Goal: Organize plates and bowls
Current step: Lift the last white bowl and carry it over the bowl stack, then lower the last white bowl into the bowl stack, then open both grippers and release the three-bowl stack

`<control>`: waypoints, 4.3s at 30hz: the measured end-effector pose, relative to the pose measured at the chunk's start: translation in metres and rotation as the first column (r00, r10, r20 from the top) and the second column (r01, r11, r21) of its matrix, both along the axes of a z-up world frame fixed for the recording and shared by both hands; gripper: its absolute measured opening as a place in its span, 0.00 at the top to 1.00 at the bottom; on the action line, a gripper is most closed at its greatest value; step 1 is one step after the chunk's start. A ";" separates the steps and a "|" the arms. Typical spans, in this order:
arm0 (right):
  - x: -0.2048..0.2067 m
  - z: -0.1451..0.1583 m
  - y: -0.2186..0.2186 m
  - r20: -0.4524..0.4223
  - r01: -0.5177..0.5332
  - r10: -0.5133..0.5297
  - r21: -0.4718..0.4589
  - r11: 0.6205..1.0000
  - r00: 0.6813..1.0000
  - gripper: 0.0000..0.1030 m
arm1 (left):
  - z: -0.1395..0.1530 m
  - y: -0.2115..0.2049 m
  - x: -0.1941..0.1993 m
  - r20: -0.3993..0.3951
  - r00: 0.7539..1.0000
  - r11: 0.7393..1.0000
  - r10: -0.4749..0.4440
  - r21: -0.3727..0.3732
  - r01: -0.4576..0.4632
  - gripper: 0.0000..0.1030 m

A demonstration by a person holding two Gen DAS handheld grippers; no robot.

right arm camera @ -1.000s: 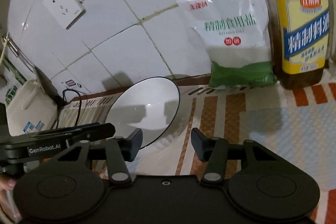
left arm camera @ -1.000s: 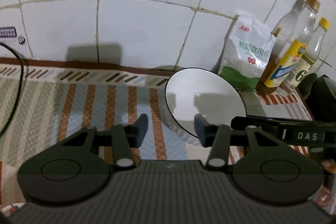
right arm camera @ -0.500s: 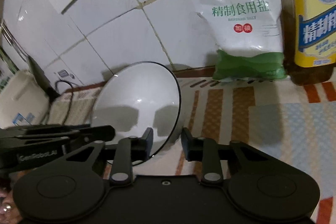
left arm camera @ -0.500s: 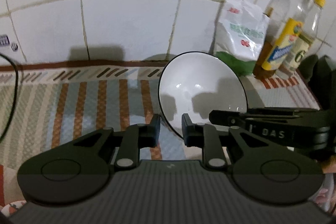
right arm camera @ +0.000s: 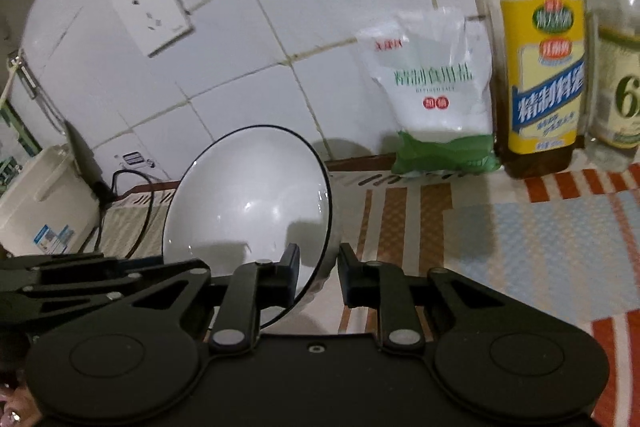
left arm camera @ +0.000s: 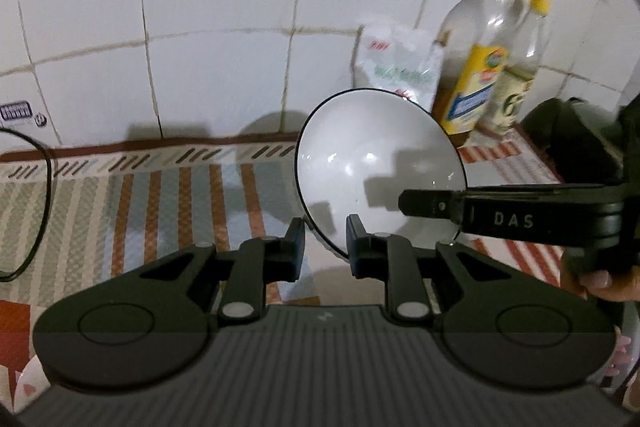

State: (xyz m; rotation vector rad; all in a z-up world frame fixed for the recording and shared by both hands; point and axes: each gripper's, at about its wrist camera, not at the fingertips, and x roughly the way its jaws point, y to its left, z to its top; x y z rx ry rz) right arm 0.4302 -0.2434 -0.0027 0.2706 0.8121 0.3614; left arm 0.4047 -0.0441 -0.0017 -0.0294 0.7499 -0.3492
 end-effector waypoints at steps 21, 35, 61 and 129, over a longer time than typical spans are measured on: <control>-0.116 0.049 0.011 0.007 -0.006 0.006 -0.033 0.999 1.000 0.76 | 0.046 0.010 -0.114 0.022 0.998 0.998 -0.065 0.014 0.065 0.81; -0.144 0.038 0.013 -0.057 -0.009 0.004 -0.079 0.997 0.998 0.76 | 0.033 0.004 -0.142 -0.020 0.996 0.995 -0.087 0.037 0.088 0.81; -0.143 0.027 0.025 -0.041 -0.038 0.030 -0.206 0.978 0.999 0.70 | -0.003 -0.002 -0.129 -0.118 0.988 0.992 -0.097 0.066 0.106 0.81; -0.319 0.037 0.007 0.444 -0.066 0.189 -0.277 0.959 0.876 0.11 | 0.009 0.013 -0.242 0.131 0.960 0.969 -0.247 0.015 0.247 0.43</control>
